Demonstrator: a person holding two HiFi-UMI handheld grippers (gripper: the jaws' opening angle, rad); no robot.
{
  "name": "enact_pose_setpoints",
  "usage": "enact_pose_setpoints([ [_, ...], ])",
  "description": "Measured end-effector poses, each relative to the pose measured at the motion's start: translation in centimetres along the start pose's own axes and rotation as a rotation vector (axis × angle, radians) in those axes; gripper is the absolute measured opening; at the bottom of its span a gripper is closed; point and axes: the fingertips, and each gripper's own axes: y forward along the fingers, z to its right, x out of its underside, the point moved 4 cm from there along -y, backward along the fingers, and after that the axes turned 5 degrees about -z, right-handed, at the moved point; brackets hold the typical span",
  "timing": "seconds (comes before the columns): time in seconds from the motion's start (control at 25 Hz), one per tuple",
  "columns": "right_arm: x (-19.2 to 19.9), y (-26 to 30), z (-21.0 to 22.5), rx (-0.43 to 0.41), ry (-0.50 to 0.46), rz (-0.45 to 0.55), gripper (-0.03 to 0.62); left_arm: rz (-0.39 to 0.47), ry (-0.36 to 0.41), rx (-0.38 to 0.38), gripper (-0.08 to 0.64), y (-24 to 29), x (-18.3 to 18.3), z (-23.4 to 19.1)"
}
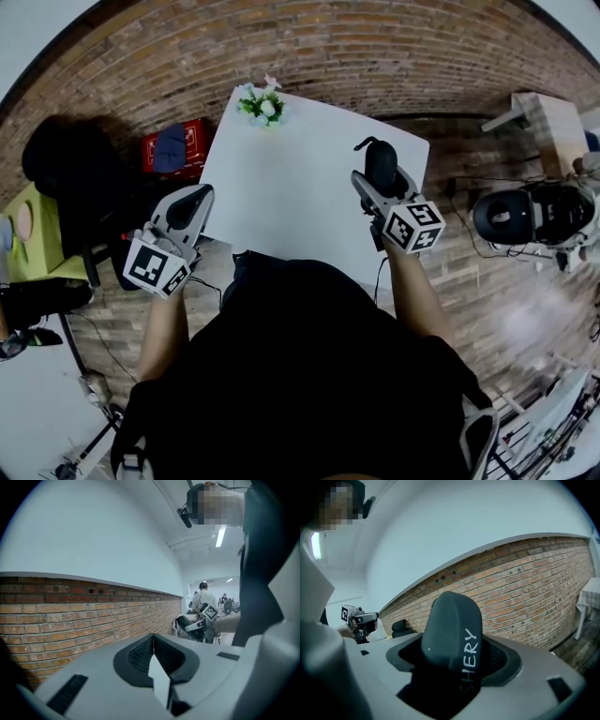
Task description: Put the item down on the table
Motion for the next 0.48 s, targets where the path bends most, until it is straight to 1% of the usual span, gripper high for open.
enact_pose_setpoints([
  [0.24, 0.0, -0.6, -1.7, 0.03, -0.006, 0.015, 0.371, 0.041, 0.01, 0.039, 0.012, -1.4, 0.2, -0.5],
  [0.48, 0.1, -0.9, -3.5, 0.061, 0.001, 0.026, 0.371, 0.049, 0.014, 0.054, 0.012, -2.5, 0.5, -1.9],
])
